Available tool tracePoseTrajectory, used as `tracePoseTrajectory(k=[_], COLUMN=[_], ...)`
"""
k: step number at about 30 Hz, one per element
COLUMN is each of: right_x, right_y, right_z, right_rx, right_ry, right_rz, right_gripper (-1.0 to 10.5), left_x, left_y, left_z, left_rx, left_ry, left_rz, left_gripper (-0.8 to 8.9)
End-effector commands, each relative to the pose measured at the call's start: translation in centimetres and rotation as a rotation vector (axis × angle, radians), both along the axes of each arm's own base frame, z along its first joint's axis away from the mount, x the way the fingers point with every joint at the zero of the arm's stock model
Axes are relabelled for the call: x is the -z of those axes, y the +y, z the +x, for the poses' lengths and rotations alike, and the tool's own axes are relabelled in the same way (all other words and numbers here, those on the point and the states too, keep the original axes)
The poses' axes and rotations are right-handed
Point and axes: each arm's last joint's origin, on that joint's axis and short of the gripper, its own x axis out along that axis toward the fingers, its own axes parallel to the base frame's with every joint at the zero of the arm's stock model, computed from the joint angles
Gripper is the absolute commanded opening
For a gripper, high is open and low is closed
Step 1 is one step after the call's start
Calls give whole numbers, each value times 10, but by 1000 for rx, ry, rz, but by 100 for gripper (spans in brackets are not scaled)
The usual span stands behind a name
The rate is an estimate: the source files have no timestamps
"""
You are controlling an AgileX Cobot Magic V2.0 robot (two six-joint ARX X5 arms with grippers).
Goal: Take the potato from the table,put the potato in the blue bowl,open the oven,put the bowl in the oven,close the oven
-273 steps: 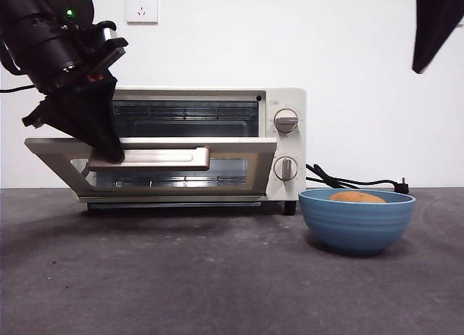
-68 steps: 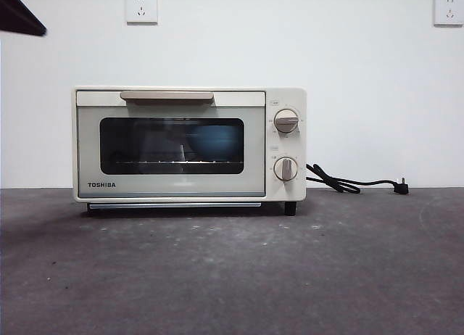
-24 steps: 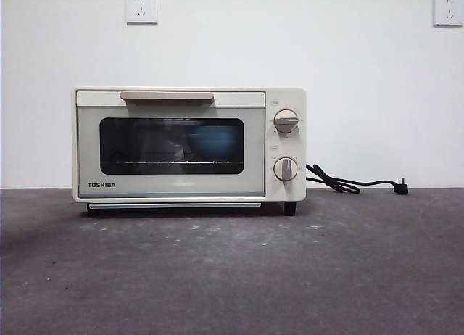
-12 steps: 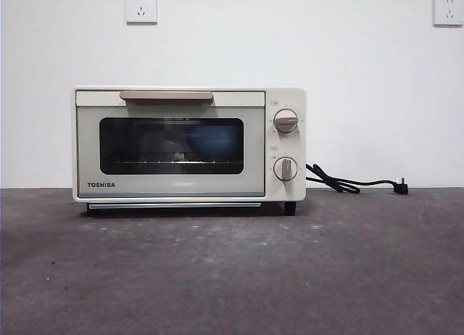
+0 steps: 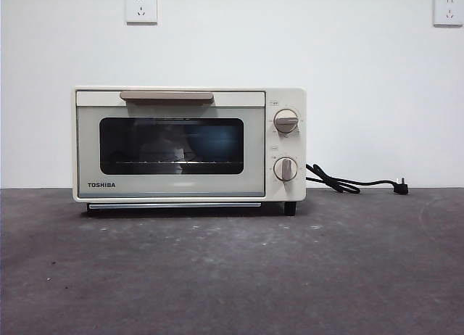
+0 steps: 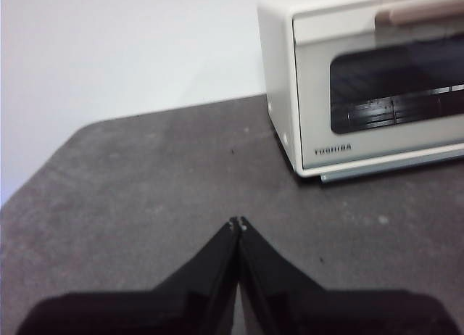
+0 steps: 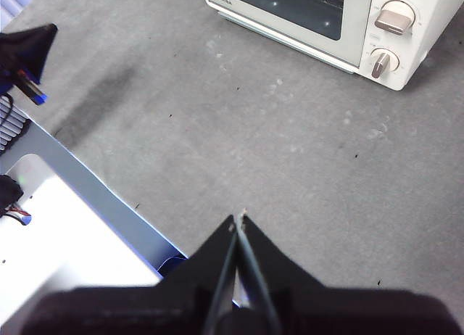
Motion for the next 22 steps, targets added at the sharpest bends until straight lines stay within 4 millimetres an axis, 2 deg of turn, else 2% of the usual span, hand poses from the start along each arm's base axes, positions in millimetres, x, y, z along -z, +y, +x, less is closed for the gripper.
tracePoseTrajectory(k=[1,8,22], right_x=[-1,-1,-1], right_y=[-1,-1,-1], right_z=[-1,-1,-2], right_rx=[0,0,0], right_ry=[-8,-8,-6], right_rz=[2,2,1], right_gripper=[3,3,3], left_x=[10,19,18], left_y=[0,0,0], left_z=[0,-5,-6], left_rx=[-5,-4,-11], left_ry=[18,101,93], left_rz=[7,-15,-48], left_gripper=[-4,-4,-4])
